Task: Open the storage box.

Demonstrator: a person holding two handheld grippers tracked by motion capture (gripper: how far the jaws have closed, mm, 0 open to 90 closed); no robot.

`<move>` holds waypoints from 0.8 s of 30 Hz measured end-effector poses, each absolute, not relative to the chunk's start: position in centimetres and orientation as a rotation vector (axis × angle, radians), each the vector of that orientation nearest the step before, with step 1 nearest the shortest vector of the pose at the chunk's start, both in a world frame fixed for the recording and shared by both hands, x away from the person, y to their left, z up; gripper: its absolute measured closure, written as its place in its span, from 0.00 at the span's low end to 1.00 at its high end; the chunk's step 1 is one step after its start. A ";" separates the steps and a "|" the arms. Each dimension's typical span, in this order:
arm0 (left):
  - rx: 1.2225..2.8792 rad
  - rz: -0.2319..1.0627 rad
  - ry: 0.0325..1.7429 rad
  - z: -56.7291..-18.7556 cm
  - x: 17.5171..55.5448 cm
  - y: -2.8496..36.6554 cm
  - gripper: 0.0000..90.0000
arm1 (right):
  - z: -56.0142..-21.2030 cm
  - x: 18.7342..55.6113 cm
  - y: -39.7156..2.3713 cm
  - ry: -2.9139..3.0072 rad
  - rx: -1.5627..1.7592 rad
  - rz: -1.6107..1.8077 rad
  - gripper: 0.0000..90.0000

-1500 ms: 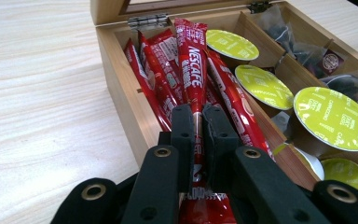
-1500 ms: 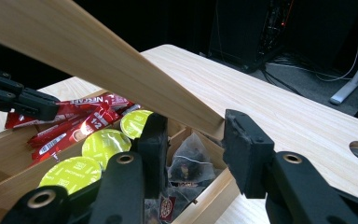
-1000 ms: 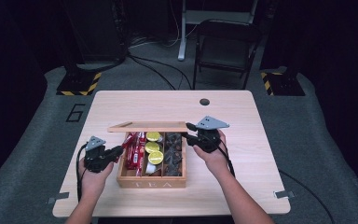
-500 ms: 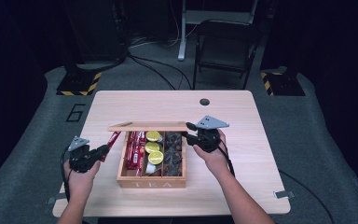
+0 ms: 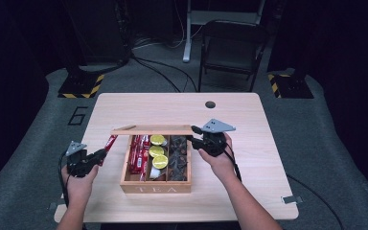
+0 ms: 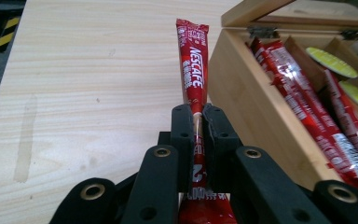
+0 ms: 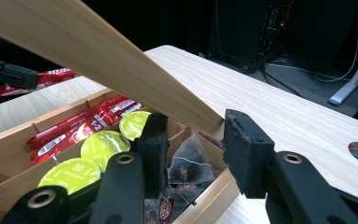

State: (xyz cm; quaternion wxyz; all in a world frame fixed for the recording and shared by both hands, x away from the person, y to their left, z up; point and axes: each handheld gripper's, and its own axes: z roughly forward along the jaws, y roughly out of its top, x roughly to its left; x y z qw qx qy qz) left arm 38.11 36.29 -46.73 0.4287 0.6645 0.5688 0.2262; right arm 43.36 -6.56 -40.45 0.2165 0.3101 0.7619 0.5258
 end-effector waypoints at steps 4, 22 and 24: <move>1.677 0.574 1.440 -47.4 38.3 36.6 0.92 | -40.5 43.3 -6.6 2.112 0.859 1.456 0.67; 1.712 0.550 1.500 -49.4 39.2 36.9 0.92 | -40.5 43.3 -6.6 2.114 0.848 1.458 0.67; 1.715 0.552 1.512 -49.6 39.3 36.9 0.92 | -40.5 43.3 -6.6 2.115 0.847 1.456 0.67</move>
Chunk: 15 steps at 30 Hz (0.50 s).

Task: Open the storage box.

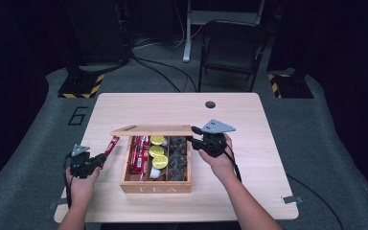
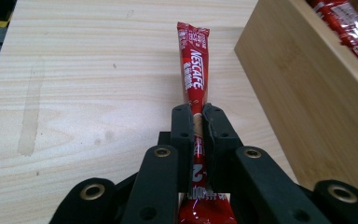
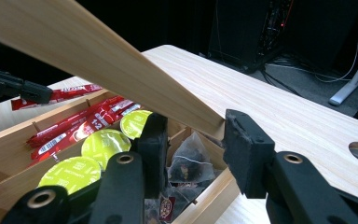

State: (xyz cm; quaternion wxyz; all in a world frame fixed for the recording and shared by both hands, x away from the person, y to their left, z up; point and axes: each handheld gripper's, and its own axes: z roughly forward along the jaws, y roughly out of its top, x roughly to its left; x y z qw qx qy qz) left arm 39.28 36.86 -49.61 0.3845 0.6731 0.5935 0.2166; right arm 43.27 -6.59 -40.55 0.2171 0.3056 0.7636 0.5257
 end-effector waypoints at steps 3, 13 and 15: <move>1.725 0.550 1.525 -50.0 39.5 36.7 0.92 | -40.6 43.3 -6.6 2.113 0.846 1.452 0.67; 1.780 0.527 1.564 -51.0 40.0 36.3 0.92 | -40.6 43.2 -6.6 2.114 0.843 1.449 0.67; 1.788 0.531 1.561 -51.0 40.0 36.3 0.92 | -40.6 43.2 -6.6 2.114 0.843 1.448 0.67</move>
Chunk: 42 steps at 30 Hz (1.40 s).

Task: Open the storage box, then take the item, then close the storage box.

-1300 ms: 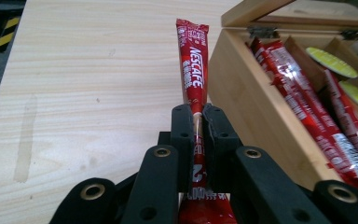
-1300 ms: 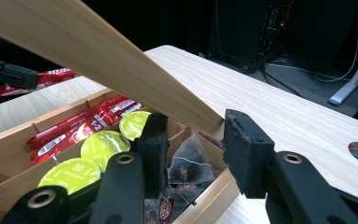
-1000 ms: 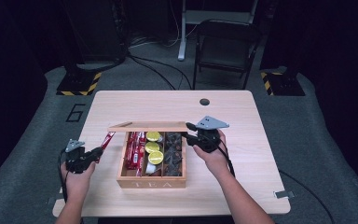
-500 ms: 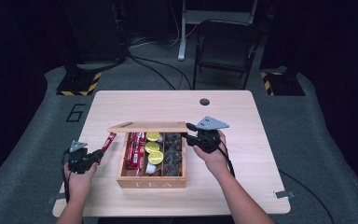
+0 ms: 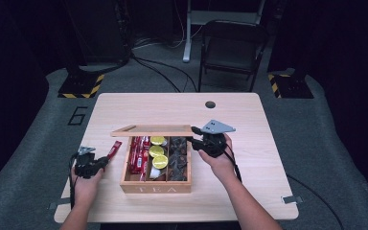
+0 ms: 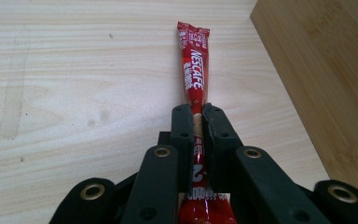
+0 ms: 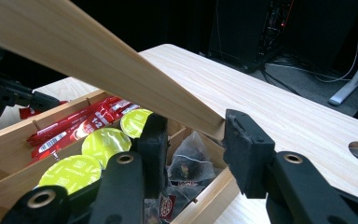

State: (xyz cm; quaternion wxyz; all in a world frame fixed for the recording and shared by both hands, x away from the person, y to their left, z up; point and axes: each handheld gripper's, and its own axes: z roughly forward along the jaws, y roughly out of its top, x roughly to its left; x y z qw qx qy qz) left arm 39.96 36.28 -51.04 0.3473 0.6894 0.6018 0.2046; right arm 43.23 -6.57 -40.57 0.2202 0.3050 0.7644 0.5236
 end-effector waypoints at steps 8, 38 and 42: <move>1.789 0.517 1.575 -51.1 40.0 36.2 0.92 | -40.6 43.2 -6.6 2.114 0.842 1.449 0.67; 1.767 0.540 1.555 -50.2 39.6 35.8 0.58 | -40.6 43.2 -6.6 2.119 0.844 1.448 0.67; 1.754 0.581 1.514 -49.4 39.3 35.6 0.57 | -40.6 43.2 -6.6 2.121 0.845 1.449 0.66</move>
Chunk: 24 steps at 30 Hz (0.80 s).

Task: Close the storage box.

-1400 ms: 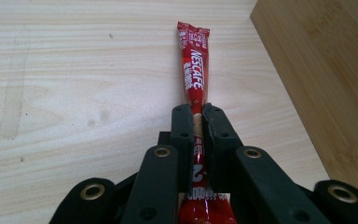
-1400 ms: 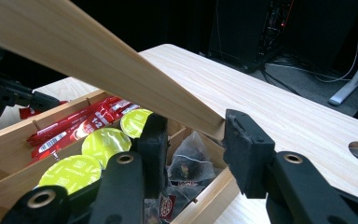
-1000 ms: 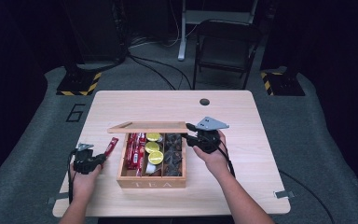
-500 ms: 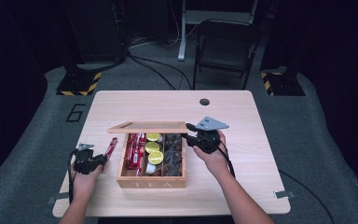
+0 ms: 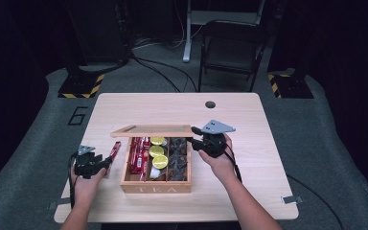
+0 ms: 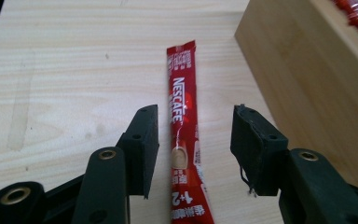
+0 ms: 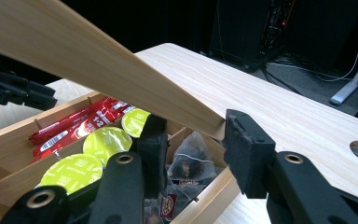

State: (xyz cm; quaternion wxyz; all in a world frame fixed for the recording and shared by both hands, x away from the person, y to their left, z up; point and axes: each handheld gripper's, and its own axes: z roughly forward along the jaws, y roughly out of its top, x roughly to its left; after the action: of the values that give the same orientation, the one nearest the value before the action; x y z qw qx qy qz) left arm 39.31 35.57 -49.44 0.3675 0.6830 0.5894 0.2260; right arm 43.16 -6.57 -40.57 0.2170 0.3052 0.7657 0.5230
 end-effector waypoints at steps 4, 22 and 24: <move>1.761 0.573 1.491 -48.7 39.0 35.4 0.57 | -40.6 43.1 -6.6 2.123 0.844 1.448 0.66; 1.789 0.622 1.283 -44.9 37.8 32.9 0.57 | -40.8 42.6 -6.5 2.134 0.828 1.428 0.66; 1.794 0.624 1.254 -44.4 37.5 32.6 0.57 | -40.9 42.7 -6.5 2.133 0.829 1.427 0.66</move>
State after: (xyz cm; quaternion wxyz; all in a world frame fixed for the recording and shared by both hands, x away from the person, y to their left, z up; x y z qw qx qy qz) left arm 37.54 32.56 -44.38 0.4192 0.7156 0.5003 0.2488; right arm 42.65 -6.53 -40.86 0.2202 0.2998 0.7715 0.5161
